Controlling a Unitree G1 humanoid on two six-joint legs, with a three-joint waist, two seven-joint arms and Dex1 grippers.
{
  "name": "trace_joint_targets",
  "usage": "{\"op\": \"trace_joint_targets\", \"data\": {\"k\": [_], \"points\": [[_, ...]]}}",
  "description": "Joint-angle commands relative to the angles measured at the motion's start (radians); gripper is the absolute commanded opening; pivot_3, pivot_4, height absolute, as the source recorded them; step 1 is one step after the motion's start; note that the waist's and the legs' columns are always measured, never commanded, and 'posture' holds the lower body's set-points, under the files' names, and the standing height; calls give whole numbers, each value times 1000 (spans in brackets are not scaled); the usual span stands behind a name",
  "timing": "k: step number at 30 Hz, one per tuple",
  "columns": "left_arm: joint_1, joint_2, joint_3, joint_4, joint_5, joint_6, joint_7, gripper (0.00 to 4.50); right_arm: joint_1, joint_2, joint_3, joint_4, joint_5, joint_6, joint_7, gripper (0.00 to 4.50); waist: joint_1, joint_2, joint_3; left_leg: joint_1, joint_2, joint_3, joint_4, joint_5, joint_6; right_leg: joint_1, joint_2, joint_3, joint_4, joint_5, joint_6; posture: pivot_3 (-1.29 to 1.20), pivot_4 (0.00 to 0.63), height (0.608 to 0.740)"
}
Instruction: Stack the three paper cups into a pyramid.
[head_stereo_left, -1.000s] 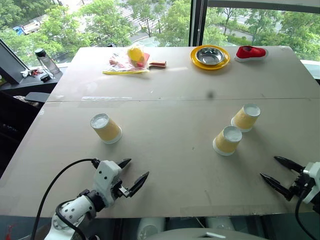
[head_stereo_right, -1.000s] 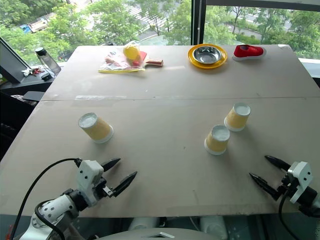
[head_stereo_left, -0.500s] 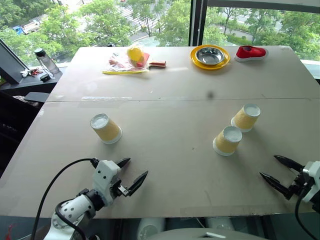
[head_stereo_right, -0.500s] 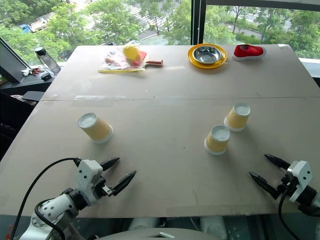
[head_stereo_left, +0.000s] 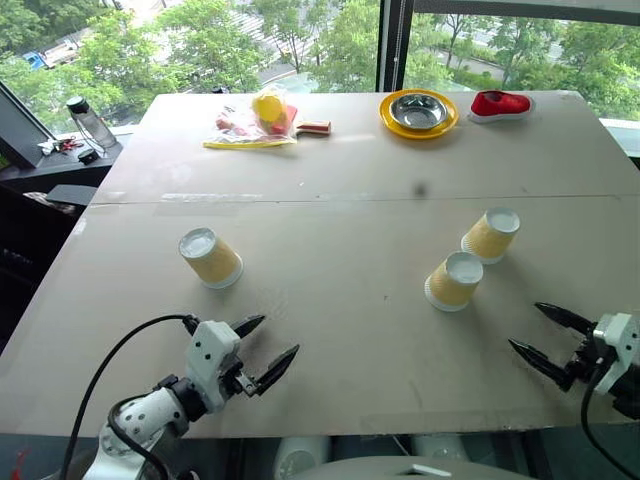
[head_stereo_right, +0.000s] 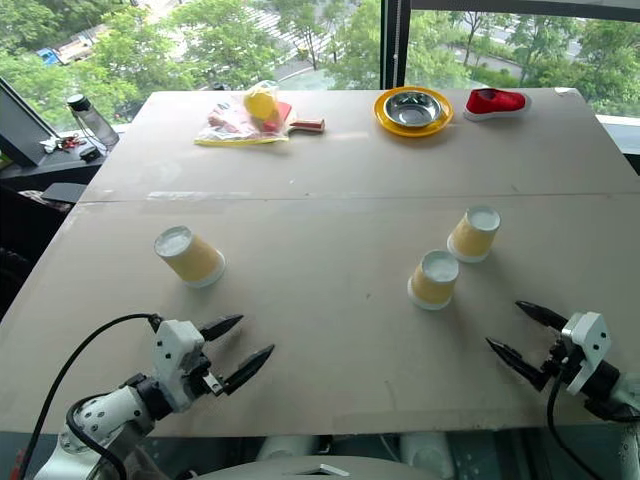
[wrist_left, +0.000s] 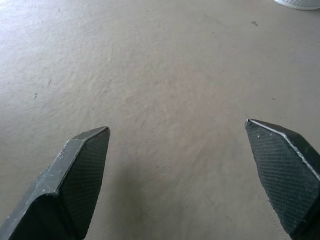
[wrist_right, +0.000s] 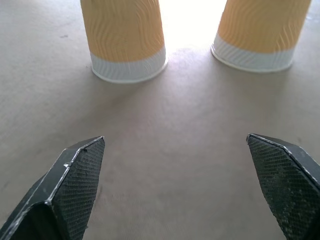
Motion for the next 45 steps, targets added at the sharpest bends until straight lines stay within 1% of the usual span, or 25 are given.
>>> {"op": "trace_joint_targets", "data": {"k": [1,5,8,11,12,15,18,22,24,25,27,28,29,33,36,40,45], "points": [[-32,60,23,-113,-129,69,-71,4455,-53,-5,30,-105,20,55,-44,4500,0,0,0,0,0,0,0,0,0,0,0,0,0,0,0,0,150,740],[-108,146,46,-169,-205,120,-134,4455,-124,-6,90,-179,16,167,-106,4500,1,0,0,0,0,-1,0,0,0,0,0,-1,1,0,1,0,150,740],[-223,223,84,-192,-286,168,-176,4455,-198,20,159,-247,7,201,-142,4500,2,0,1,-1,-1,-2,0,0,0,-1,0,-3,0,2,3,0,150,740],[-302,271,110,-192,-344,209,-196,4455,-243,35,190,-271,8,225,-163,4500,1,1,2,-2,-1,-3,0,0,0,-1,2,-3,1,2,3,0,150,740],[-317,282,116,-192,-357,221,-201,4455,-250,36,196,-275,9,227,-162,4500,0,1,2,-1,-1,-2,0,0,0,-1,4,-3,1,2,4,0,150,740],[-364,315,129,-191,-387,249,-218,4455,-269,42,205,-284,29,254,-169,4500,0,0,3,-3,-1,-2,0,0,0,-2,5,-4,-1,2,4,0,150,740],[-398,330,125,-185,-379,255,-232,4455,-268,38,212,-277,28,255,-153,4500,1,0,3,-6,-1,-3,0,0,0,-5,6,-7,-1,2,4,0,150,740],[-422,326,119,-177,-375,259,-235,4455,-264,42,212,-278,32,258,-152,4500,0,0,3,-7,-1,-3,1,0,0,-6,7,-7,1,2,4,0,150,740],[-425,325,118,-179,-373,261,-239,4500,-264,43,211,-281,34,257,-153,3981,-1,0,3,-6,-1,-3,1,0,0,-6,7,-7,2,2,4,0,150,740],[-429,325,114,-181,-374,262,-241,4500,-265,43,210,-285,37,260,-156,3621,-1,0,3,-6,0,-3,1,0,0,-6,8,-7,2,2,4,0,150,740],[-440,311,109,-188,-389,269,-231,4500,-268,42,210,-290,41,268,-159,2815,-1,0,3,-6,0,-3,1,0,0,-6,8,-7,2,2,4,0,150,740],[-443,305,109,-191,-399,275,-225,4500,-270,42,211,-290,41,270,-160,2328,-1,0,3,-6,0,-3,1,0,0,-6,8,-7,2,2,4,0,150,740],[-445,302,109,-194,-403,278,-221,4500,-273,41,215,-288,38,272,-161,2177,-1,0,3,-6,0,-3,1,0,0,-6,8,-7,2,2,4,0,150,740],[-433,290,118,-203,-391,278,-206,4500,-312,52,230,-285,40,289,-169,2178,-2,0,3,-6,0,-3,1,0,0,-6,8,-7,2,2,4,0,150,740],[-408,276,135,-209,-389,280,-181,4500,-386,85,260,-273,37,312,-192,2178,-6,0,3,-6,0,-3,1,0,0,-6,9,-6,3,2,4,0,150,740],[-379,232,173,-197,-369,283,-91,4500,-566,182,363,-173,-61,296,-254,2178,-13,-1,4,-6,1,-2,1,1,-1,-8,10,-4,6,2,4,0,150,740],[-352,190,195,-191,-316,293,19,4500,-789,327,484,31,-189,280,-329,2178,-13,-1,4,-9,1,-3,1,1,-2,-12,10,-5,7,2,4,0,150,740]]}}
